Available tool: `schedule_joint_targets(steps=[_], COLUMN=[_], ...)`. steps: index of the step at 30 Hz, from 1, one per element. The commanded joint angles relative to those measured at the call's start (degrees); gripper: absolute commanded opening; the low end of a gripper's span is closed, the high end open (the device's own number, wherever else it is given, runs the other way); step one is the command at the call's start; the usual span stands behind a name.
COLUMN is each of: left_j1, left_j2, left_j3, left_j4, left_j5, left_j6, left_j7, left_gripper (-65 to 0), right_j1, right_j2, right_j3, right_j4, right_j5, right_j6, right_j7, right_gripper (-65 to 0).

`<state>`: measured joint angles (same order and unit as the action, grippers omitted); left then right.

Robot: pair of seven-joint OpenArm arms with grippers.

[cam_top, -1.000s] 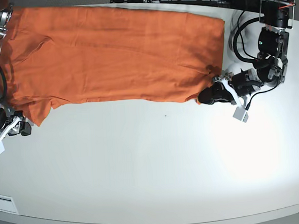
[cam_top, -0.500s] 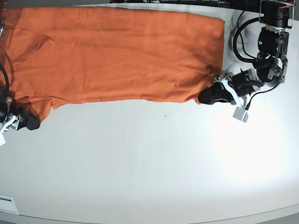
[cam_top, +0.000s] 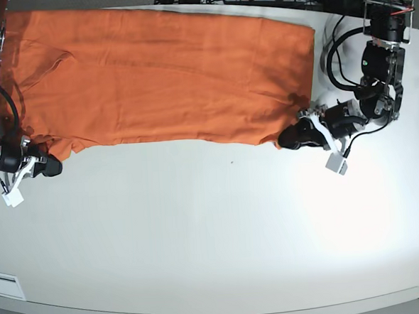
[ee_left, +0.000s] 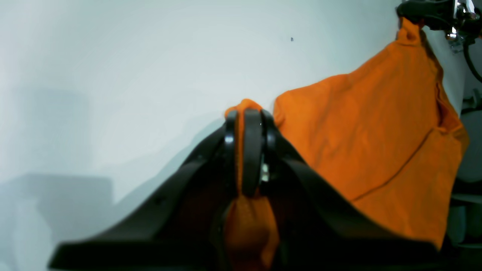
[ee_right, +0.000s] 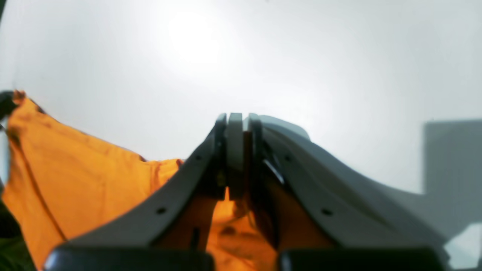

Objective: Fold the T-shirt properly
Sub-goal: 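Move the right gripper to the other hem corner and grasp it, then lift the hem with both grippers and fold it over toward the collar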

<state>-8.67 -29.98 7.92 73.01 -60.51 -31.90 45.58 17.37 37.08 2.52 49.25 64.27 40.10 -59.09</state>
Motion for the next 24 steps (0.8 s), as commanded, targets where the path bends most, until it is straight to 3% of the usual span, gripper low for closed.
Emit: schedule_joint_targets(steps=[1,7,12,17,21,24], left_j1=[-1.68,-6.05,-8.79,-11.41,-12.87,-12.92], left_j2=[-0.96,-0.81,-0.68,0.24,0.39,0.17], left_j3=[-0.22,-0.22,-0.2,-0.2,-0.2,-0.2], left_j4=[0.37,0.37,0.37,0.37,0.37,0.37], left_j5=[0.72,5.62,10.32,10.84,10.25,4.74], left_j6=[0.59,0.59,0.59,0.55,-3.63,-6.27], left_j7=[-0.33,-3.06,-7.17,-7.08,-5.86,-1.25], left_gripper=[-65.0,-65.0,-65.0,-65.0,-65.0,-65.0], right_j1=[1.73,5.42,7.82,9.33,9.14,8.33], right_j2=[1.33,1.33,1.33,1.16,1.18,1.33], right_j3=[0.2,0.2,0.2,0.13,0.13,0.15], right_j4=[1.44,4.39,4.63,4.9,7.23,11.19], right_j5=[-1.33,-6.49,-13.07,-13.49,-10.08,-3.61], right_j6=[-0.1,-0.1,-0.1,-0.1,-0.1,-0.1], right_j7=[0.52,3.85,10.05,10.88,6.1,-0.74], right_gripper=[-65.0,-65.0,-65.0,-65.0,-65.0,-65.0])
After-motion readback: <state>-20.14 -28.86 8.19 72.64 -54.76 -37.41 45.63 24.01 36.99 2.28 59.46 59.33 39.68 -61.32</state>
